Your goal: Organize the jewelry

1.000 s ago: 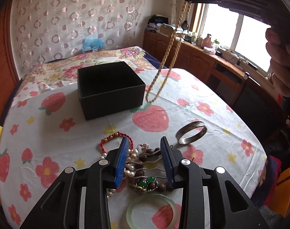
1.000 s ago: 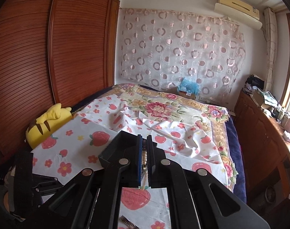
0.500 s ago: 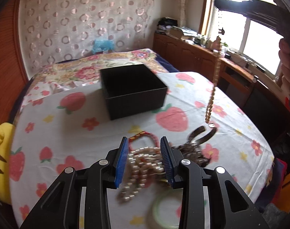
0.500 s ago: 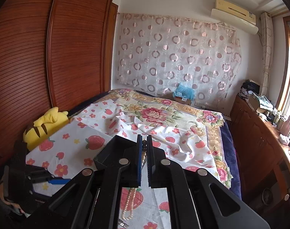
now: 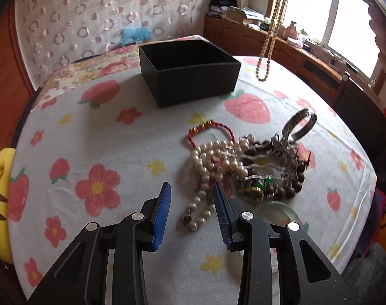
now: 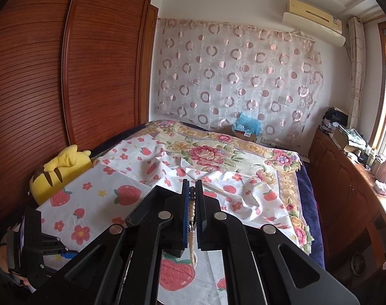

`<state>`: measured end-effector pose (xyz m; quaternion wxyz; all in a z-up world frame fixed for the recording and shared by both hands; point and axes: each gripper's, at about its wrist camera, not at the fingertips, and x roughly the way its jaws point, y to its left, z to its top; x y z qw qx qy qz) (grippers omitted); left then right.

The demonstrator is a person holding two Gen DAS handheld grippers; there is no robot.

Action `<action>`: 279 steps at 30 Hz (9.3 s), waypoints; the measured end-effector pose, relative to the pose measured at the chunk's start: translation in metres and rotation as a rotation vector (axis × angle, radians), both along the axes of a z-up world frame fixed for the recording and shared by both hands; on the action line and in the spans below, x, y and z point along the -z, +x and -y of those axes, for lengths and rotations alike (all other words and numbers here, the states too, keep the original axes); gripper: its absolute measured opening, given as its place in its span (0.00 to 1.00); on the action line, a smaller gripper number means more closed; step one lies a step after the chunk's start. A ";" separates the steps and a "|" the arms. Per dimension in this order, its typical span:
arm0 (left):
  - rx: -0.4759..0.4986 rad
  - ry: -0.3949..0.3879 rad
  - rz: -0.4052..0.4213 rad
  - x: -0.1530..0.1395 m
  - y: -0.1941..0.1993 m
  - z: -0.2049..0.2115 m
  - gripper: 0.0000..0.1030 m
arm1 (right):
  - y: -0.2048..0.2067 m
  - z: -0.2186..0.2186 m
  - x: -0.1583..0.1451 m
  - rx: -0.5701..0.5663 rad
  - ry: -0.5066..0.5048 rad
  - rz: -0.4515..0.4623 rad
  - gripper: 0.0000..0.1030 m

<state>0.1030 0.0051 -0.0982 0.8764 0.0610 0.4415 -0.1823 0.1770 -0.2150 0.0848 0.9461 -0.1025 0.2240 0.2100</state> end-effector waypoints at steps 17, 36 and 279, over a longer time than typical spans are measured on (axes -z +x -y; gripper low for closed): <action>0.001 0.024 0.031 -0.012 0.006 -0.004 0.00 | 0.013 -0.020 0.016 -0.019 0.027 -0.022 0.05; 0.062 0.101 -0.021 -0.003 0.015 0.019 0.16 | 0.008 -0.024 0.028 -0.102 0.063 -0.022 0.05; 0.051 -0.205 0.071 -0.019 0.014 0.041 0.10 | -0.109 0.000 0.197 0.003 0.050 -0.320 0.27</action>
